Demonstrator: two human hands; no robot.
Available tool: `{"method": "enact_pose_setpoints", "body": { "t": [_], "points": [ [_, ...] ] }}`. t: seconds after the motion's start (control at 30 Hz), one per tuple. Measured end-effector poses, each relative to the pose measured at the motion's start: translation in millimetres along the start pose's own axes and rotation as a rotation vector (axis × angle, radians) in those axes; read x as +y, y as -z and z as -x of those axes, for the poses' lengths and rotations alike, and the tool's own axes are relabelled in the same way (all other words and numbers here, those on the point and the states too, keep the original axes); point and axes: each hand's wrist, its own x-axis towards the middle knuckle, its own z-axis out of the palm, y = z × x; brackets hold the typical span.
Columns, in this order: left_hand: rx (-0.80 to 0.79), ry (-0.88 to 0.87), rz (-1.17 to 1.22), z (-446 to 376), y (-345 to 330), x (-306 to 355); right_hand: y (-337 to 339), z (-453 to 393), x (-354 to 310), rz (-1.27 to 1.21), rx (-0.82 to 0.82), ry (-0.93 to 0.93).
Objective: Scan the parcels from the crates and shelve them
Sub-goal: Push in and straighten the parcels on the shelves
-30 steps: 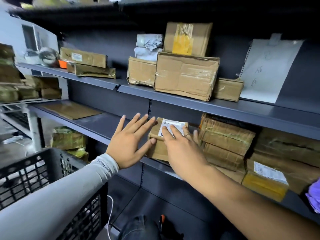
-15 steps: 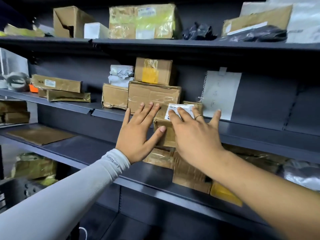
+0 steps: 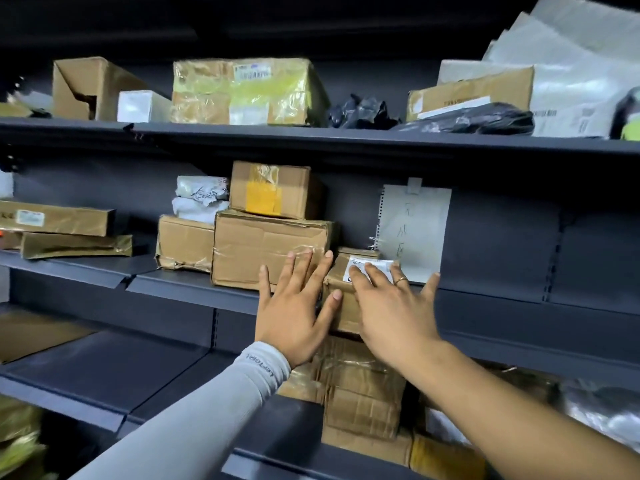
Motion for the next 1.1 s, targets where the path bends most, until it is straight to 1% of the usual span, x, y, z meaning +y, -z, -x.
{"method": "enact_pose_setpoints", "body": {
  "t": [0.17, 0.4, 0.53, 0.63, 0.77, 0.93, 1.1],
  "points": [
    [0.019, 0.023, -0.004, -20, -17, -8, -14, -27, 7, -0.053, 0.039, 0.013],
    [0.098, 0.043, 0.051, -31, -43, -19, -34, -52, 9, -0.103, 0.083, 0.033],
    [0.145, 0.053, 0.013, -31, -52, -19, -44, -65, 9, -0.097, 0.118, 0.031],
    [0.144, 0.052, -0.011, -30, -55, -21, -53, -76, 10, -0.11, 0.127, 0.02],
    [0.136, 0.063, -0.042, -29, -57, -21, -64, -89, 12, -0.121, 0.12, 0.024],
    [0.12, 0.064, -0.083, -30, -61, -23, -71, -96, 12, -0.076, 0.111, 0.015],
    [0.121, 0.058, -0.081, -29, -65, -24, -72, -97, 10, -0.04, 0.065, -0.009]
  ]
}}
